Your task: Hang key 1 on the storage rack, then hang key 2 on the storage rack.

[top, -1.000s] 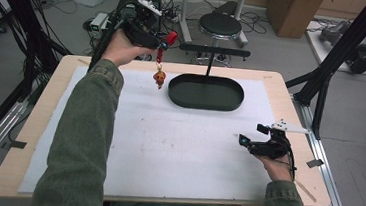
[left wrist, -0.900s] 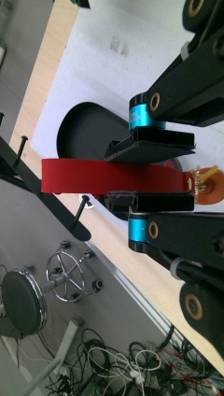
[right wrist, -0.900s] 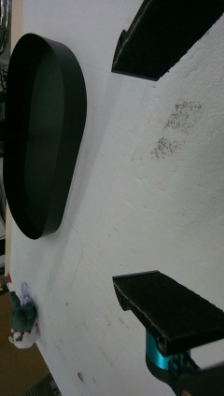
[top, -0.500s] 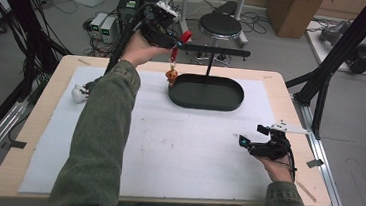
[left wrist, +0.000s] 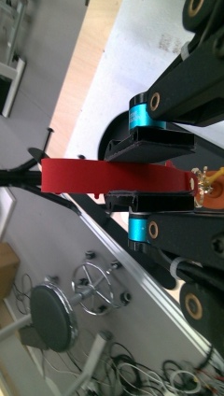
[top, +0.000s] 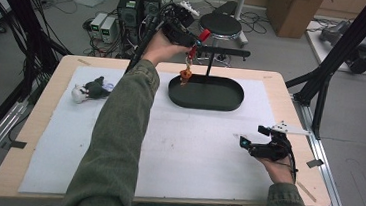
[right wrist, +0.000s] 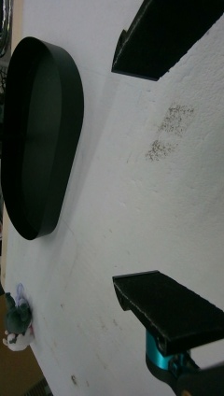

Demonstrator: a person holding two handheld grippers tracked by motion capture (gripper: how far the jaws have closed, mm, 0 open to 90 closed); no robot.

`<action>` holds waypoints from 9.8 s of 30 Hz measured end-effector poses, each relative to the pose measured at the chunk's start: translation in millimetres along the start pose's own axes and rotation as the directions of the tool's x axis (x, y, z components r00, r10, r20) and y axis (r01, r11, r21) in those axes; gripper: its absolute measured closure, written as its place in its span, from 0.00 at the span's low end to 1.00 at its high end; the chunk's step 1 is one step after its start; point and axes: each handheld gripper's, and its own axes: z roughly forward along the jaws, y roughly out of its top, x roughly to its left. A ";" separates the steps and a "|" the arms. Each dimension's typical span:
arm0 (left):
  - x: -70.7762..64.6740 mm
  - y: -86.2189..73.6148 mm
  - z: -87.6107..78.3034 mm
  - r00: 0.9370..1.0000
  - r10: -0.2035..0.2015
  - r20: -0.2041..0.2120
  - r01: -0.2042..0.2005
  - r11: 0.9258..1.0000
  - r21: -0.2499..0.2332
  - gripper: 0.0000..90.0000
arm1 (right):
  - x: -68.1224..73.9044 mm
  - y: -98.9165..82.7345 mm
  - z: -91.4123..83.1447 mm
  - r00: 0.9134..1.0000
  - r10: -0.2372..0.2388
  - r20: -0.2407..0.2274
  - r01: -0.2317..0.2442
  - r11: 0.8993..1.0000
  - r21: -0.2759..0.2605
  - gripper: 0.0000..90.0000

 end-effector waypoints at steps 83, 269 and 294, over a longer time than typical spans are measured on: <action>41.0 -70.5 -23.6 0.981 -0.189 0.052 0.193 0.978 -0.084 0.03 | -4.7 -2.5 -8.6 0.998 0.045 0.037 -0.043 0.999 -0.031 0.01; 54.9 -178.0 -149.9 0.991 -0.055 -0.122 0.086 0.959 0.270 0.56 | -0.7 -2.2 1.2 1.000 0.008 0.028 -0.008 1.000 0.022 0.01; 27.2 -140.6 -96.5 1.000 -0.010 -0.024 0.015 0.968 0.250 0.56 | -0.3 -2.4 2.4 1.000 0.009 0.023 -0.010 1.000 0.022 0.01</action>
